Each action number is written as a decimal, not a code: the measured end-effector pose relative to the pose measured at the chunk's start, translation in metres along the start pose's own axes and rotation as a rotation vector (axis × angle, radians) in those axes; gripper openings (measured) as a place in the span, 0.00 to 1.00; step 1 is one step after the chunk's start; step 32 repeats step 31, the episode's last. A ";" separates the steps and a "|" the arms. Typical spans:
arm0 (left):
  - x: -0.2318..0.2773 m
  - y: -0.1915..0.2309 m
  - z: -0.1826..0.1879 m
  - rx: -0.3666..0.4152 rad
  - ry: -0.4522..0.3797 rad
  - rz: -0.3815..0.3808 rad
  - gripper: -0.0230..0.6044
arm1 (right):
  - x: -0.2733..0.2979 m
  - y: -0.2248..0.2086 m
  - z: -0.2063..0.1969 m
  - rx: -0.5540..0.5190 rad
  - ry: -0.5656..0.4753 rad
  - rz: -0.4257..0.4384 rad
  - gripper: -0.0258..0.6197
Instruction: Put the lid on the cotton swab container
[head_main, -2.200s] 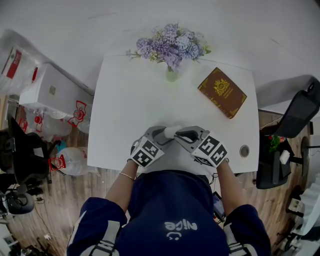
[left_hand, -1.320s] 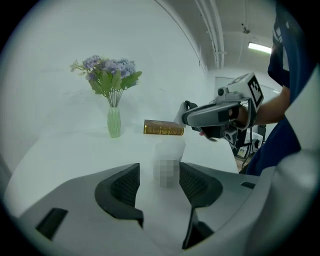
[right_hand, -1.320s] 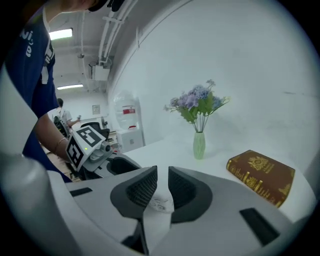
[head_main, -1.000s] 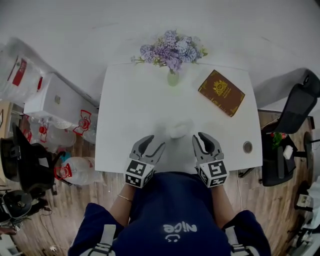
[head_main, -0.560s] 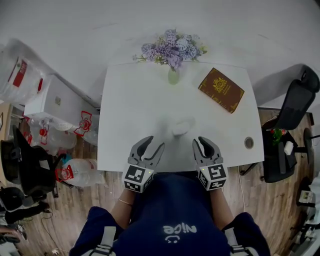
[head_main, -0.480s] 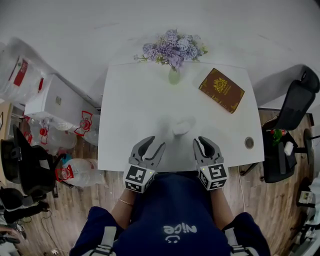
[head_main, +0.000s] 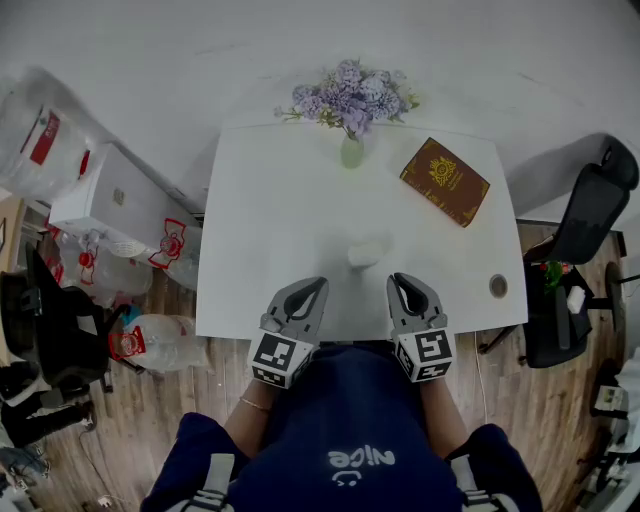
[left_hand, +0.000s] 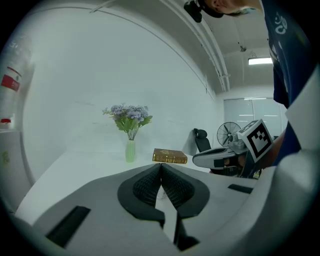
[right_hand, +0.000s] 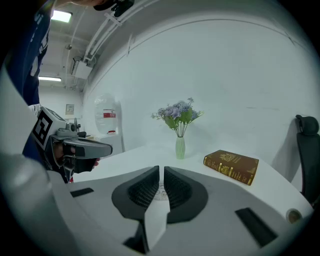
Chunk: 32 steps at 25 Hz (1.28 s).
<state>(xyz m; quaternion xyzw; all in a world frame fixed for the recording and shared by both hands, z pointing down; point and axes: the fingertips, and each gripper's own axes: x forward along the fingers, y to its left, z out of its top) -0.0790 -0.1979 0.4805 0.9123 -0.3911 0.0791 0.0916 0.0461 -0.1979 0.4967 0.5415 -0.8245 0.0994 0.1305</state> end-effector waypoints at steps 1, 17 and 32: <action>0.000 -0.001 0.000 0.002 0.001 -0.002 0.07 | 0.000 0.000 0.000 -0.005 0.001 -0.001 0.13; 0.003 -0.010 -0.005 0.019 0.023 0.002 0.07 | -0.005 -0.003 -0.006 -0.036 0.028 -0.013 0.13; 0.011 -0.015 -0.013 0.022 0.042 0.002 0.07 | -0.011 -0.014 -0.007 -0.050 0.025 -0.027 0.13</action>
